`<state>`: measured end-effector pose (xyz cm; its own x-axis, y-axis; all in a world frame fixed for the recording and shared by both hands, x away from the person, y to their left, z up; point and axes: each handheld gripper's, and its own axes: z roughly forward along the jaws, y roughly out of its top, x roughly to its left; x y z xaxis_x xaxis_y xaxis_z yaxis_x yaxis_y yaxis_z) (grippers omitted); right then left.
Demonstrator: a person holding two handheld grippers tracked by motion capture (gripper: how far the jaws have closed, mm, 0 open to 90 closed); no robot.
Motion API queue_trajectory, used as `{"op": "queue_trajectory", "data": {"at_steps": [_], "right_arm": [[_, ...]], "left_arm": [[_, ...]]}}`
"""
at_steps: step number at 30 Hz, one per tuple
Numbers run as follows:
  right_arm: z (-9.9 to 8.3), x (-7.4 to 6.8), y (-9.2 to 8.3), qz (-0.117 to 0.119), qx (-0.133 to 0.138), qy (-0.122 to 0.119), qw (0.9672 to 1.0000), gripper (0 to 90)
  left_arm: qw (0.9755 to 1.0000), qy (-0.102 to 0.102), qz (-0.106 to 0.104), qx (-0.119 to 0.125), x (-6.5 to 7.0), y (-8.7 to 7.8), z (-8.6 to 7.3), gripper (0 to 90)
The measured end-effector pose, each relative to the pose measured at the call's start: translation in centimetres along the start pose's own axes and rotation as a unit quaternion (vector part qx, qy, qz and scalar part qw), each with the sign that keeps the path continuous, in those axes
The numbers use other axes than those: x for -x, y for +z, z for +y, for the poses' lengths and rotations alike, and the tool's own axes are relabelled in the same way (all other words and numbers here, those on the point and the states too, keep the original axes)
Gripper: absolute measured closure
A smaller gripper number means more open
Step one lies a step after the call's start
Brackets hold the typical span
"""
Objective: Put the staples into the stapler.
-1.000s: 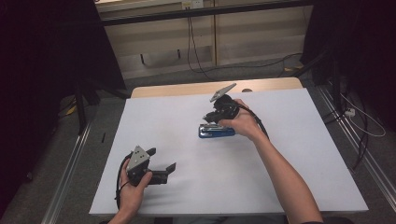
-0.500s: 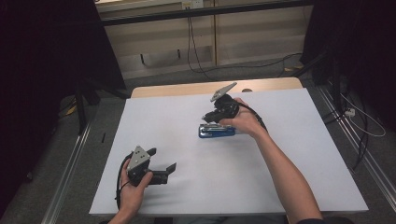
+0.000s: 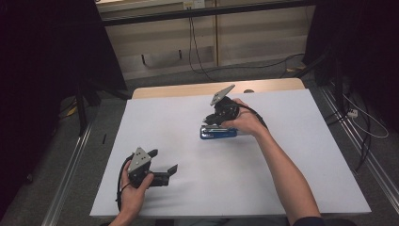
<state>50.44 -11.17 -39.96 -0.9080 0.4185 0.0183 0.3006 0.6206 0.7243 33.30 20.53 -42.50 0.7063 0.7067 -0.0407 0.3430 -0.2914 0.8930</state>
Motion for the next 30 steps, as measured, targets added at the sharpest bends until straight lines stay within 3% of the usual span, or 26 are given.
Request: {"op": "queue_trajectory", "data": {"at_steps": [7, 20, 30], "right_arm": [[0.0, 0.4, 0.2, 0.015, -0.007, -0.011, 0.9998, 79.3], [-0.6, 0.7, 0.6, 0.015, -0.025, -0.044, 0.9986, 79.3], [-0.9, 0.7, 1.1, 0.030, -0.030, -0.058, 0.9974, 79.3]], "left_arm": [[1.0000, 0.000, -0.003, -0.003, 0.0, 0.1, 0.0, 4.7], [1.0000, 0.002, -0.004, -0.003, 0.0, 0.0, 0.0, 4.8], [1.0000, 0.005, -0.005, -0.005, 0.1, 0.0, 0.0, 4.8]]}}
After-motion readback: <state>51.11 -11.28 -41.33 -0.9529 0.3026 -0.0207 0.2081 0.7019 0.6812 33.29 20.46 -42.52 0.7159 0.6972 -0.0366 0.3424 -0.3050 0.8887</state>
